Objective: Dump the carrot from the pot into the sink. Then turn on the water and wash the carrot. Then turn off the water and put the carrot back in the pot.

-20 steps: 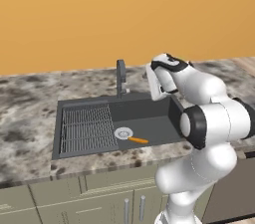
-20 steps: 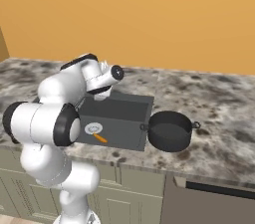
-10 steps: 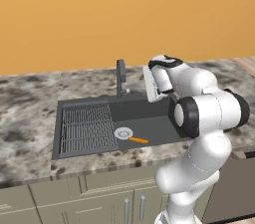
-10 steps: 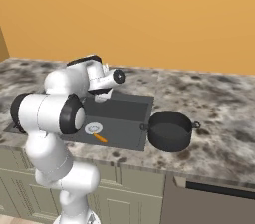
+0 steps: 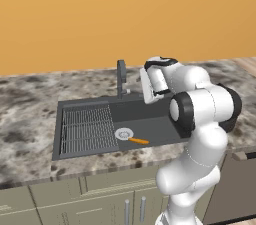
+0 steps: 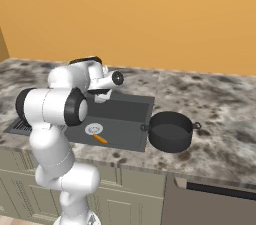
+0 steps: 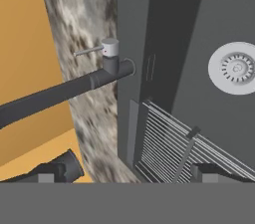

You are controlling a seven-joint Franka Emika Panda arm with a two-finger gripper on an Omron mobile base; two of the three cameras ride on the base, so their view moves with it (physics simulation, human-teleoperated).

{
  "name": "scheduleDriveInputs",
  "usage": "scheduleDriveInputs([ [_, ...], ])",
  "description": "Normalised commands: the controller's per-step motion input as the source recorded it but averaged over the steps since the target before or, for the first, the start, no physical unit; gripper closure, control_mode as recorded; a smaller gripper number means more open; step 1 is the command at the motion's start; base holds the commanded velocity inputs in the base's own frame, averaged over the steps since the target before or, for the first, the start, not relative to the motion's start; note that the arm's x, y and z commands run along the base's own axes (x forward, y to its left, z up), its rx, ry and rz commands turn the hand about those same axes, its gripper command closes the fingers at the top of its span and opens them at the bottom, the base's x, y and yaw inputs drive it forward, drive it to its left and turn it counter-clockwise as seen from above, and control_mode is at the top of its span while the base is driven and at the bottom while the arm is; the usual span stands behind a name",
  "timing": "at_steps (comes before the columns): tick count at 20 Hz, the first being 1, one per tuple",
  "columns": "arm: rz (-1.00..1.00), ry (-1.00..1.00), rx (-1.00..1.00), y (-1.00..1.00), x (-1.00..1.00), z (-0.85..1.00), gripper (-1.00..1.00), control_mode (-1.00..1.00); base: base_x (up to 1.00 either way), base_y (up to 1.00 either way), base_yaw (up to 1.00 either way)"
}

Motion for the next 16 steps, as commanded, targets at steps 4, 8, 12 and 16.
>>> scheduleDriveInputs([
  [4, 0.00, 0.00, 0.00, 0.00, 0.24, -0.20, -1.00, -1.00, 0.00, 0.00, 0.00],
  [8, 0.00, 0.00, 0.00, 0.00, 0.23, -0.18, -1.00, -1.00, 0.00, 0.00, 0.00],
  [12, -0.01, 0.00, 0.00, 0.00, 0.20, -0.16, -1.00, -1.00, 0.00, 0.00, 0.00],
  [16, -0.01, 0.00, 0.00, 0.00, 0.16, -0.13, -1.00, -1.00, 0.00, 0.00, 0.00],
])
